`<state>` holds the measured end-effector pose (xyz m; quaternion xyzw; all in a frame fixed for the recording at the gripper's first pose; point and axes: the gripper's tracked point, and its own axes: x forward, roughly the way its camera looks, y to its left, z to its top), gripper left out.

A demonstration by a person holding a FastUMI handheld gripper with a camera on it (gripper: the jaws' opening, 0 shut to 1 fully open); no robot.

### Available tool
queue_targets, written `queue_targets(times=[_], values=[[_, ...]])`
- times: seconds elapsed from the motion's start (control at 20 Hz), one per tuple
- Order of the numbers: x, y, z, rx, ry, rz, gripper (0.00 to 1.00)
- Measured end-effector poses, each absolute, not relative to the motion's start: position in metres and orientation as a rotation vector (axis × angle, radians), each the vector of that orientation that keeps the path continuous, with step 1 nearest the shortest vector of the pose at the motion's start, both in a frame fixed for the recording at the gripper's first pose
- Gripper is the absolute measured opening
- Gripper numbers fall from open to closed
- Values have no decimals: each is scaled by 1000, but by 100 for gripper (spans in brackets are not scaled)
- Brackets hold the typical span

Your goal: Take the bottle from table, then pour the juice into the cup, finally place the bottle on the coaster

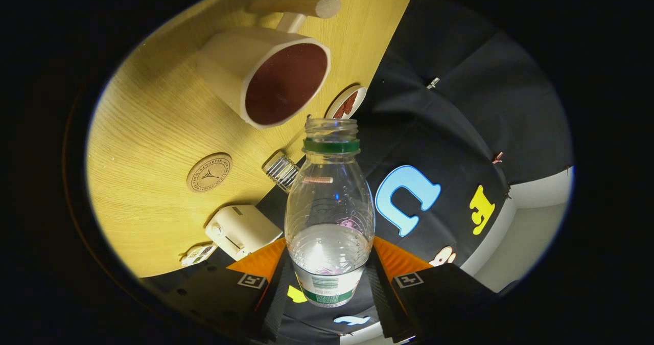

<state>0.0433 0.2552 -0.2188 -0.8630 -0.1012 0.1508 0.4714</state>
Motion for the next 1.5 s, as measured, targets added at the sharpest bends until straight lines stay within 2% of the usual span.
queue_targets(times=[0.25,0.55,0.9,1.35,1.5], values=[[39,253,-224,-2101,-206,386,75],[35,226,-248,-1841,22,412,76],[15,225,-279,-1157,286,480,76],[14,261,-240,-295,344,641,76],[39,248,-224,-103,337,610,77]])
